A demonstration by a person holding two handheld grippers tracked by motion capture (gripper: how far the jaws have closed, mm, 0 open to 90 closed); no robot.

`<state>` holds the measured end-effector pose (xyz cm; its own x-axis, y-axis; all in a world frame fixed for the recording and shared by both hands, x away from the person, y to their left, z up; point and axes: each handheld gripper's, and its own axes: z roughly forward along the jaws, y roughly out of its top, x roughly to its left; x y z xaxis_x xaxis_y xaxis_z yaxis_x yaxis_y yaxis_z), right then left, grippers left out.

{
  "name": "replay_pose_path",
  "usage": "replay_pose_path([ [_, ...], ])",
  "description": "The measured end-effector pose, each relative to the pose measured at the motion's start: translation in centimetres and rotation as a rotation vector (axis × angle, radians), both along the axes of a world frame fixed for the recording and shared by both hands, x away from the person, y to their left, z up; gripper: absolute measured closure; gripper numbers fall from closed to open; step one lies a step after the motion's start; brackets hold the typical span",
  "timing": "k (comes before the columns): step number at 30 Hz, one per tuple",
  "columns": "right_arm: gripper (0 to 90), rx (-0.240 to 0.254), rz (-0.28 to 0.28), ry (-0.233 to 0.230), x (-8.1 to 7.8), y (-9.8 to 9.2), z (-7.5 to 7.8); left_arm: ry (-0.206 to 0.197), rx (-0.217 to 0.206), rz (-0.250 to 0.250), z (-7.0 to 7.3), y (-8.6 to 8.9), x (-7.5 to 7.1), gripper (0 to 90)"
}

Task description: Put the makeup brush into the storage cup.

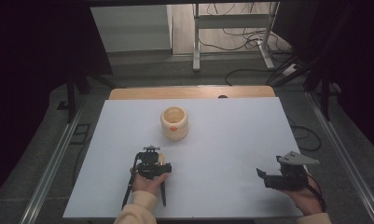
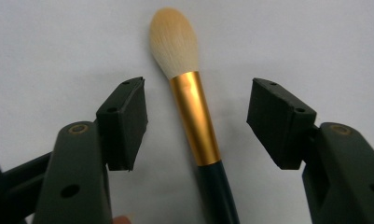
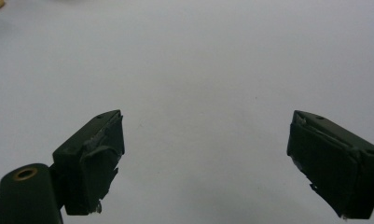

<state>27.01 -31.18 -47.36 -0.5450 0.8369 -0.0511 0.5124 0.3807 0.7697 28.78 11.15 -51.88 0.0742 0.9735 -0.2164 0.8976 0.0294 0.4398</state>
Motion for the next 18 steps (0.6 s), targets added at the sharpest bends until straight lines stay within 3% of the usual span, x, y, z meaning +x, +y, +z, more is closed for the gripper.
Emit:
replay_pose_path([
  [5,11.2,0.0,-0.008,0.002,0.0,-0.1,0.0,-0.008,0.016,0.002,0.0,-0.1,-0.1,41.0],
  [12,11.4,-0.012,-0.035,0.02,0.1,-0.1,-0.2,-0.025,0.116,-0.014,-0.2,-1.1,-0.3,45.0],
  [18,11.7,-0.008,-0.072,0.032,0.2,-0.5,-0.2,-0.034,0.142,-0.017,-0.2,-1.4,-0.4,46.0],
])
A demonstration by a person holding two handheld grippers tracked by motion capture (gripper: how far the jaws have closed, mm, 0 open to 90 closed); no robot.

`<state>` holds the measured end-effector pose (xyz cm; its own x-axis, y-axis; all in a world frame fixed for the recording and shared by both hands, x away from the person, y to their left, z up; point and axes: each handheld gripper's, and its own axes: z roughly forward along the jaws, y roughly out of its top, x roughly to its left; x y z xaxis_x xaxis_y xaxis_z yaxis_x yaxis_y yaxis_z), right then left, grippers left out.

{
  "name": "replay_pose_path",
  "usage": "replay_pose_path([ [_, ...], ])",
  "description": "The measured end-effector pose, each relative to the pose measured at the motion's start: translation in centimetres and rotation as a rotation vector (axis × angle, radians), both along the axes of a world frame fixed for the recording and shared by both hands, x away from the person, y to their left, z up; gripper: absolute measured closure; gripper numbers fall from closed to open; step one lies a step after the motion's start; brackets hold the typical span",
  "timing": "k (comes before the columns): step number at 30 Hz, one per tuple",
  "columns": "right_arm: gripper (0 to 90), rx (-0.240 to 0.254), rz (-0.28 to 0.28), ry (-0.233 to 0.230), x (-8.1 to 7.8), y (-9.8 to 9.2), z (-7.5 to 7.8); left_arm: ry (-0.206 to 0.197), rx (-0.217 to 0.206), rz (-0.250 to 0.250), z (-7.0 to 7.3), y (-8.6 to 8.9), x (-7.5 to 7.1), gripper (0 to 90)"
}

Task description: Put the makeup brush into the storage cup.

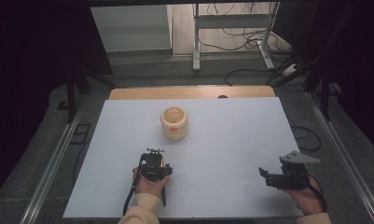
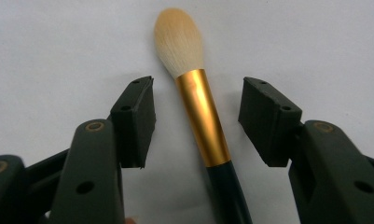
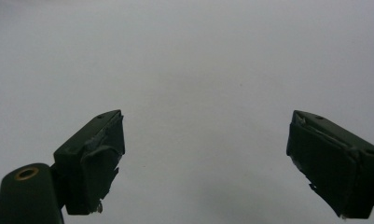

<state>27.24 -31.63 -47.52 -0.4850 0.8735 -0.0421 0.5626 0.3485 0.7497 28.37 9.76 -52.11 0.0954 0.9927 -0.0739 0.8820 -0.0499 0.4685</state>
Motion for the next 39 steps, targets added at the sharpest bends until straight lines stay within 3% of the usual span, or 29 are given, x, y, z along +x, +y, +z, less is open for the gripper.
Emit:
replay_pose_path([
  [9,11.8,-0.006,-0.041,0.015,0.1,-0.2,0.0,-0.023,-0.004,0.002,-0.1,0.0,-0.1,54.1],
  [18,12.3,-0.005,-0.066,0.013,0.2,-0.4,0.0,-0.021,-0.019,0.002,-0.1,0.2,0.0,58.9],
  [26,12.9,-0.002,-0.101,0.0,0.2,-0.8,0.1,-0.027,-0.037,0.003,-0.1,0.7,0.1,69.8],
  [30,13.2,-0.006,-0.107,-0.005,0.2,-0.8,0.2,-0.027,-0.026,0.002,-0.1,0.7,0.2,76.4],
  [39,13.8,-0.003,-0.147,-0.026,0.2,-1.2,0.4,-0.025,-0.046,0.003,-0.1,1.0,0.2,76.9],
])
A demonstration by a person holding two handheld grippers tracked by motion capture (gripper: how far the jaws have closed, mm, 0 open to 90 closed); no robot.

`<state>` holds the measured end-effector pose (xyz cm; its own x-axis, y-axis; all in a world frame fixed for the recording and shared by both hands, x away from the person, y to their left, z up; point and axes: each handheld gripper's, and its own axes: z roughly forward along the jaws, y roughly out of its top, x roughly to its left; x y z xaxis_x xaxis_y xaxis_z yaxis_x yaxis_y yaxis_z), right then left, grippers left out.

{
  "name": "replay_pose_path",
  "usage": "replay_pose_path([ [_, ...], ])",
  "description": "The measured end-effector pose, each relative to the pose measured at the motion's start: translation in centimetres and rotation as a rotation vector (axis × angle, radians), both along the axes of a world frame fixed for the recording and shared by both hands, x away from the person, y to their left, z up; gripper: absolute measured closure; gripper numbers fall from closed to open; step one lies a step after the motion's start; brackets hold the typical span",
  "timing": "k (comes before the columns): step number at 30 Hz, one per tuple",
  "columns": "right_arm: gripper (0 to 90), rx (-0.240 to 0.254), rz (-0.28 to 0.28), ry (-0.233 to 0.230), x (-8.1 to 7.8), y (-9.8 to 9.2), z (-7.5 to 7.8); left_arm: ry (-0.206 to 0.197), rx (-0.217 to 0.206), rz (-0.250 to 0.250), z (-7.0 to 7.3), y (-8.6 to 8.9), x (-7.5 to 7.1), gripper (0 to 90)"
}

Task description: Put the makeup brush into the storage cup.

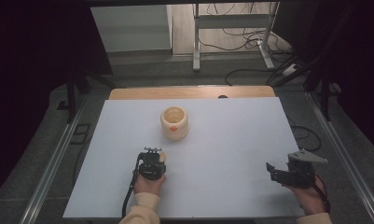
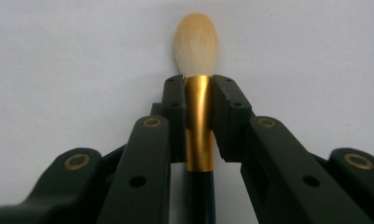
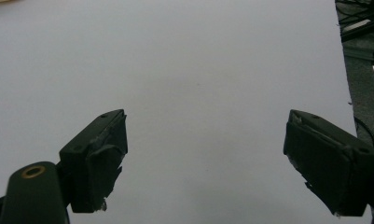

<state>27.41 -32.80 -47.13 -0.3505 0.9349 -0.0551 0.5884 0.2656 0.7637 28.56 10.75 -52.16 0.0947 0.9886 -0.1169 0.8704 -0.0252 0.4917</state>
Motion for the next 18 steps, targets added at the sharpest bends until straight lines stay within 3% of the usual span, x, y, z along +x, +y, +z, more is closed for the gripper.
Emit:
replay_pose_path([
  [8,13.8,0.0,-0.007,-0.007,0.0,0.0,0.1,-0.019,-0.048,-0.012,0.3,0.5,-0.3,76.9],
  [18,13.9,0.002,-0.014,-0.01,0.0,-0.1,0.1,-0.144,-0.143,-0.067,3.3,0.6,-1.4,77.2],
])
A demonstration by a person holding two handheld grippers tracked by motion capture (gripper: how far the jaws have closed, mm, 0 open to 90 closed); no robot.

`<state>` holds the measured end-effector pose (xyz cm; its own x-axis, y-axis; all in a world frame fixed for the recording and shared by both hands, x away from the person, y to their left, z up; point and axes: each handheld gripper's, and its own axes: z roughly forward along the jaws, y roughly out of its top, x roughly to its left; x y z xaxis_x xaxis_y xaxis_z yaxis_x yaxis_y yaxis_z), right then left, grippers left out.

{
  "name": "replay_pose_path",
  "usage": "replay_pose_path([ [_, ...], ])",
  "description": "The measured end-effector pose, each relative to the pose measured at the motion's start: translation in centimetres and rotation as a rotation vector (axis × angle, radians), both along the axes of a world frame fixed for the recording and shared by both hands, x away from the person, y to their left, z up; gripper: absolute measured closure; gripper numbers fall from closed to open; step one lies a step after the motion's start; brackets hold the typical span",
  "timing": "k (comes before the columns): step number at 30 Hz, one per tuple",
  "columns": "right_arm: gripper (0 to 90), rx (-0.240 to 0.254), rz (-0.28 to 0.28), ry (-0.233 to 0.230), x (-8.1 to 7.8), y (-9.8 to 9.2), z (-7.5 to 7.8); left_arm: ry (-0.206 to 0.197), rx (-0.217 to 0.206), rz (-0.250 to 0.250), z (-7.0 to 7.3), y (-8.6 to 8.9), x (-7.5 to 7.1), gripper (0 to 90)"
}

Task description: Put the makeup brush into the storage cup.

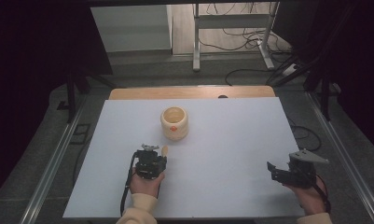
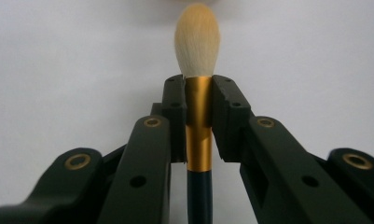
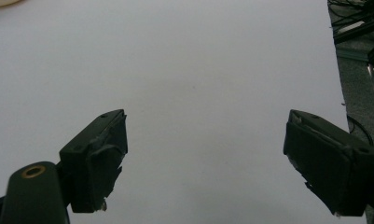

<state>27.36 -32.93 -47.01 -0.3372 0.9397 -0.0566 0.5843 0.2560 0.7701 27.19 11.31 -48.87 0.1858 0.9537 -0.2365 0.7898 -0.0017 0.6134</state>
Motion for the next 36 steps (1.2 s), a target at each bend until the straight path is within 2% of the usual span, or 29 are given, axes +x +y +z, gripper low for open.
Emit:
replay_pose_path([
  [6,13.9,0.002,-0.003,0.001,0.0,0.0,0.0,-0.062,-0.069,-0.03,1.6,0.3,-0.5,77.2],
  [13,13.9,0.0,-0.004,0.0,0.0,-0.1,0.0,-0.091,-0.103,-0.039,2.2,0.8,-0.7,77.2],
  [28,13.9,-0.004,-0.009,0.0,-0.1,-0.1,-0.1,-0.147,-0.135,-0.05,3.6,1.4,-1.1,77.3],
  [36,14.0,-0.006,-0.014,-0.002,-0.1,-0.2,-0.1,-0.156,-0.144,-0.056,3.9,1.8,-1.1,77.3],
])
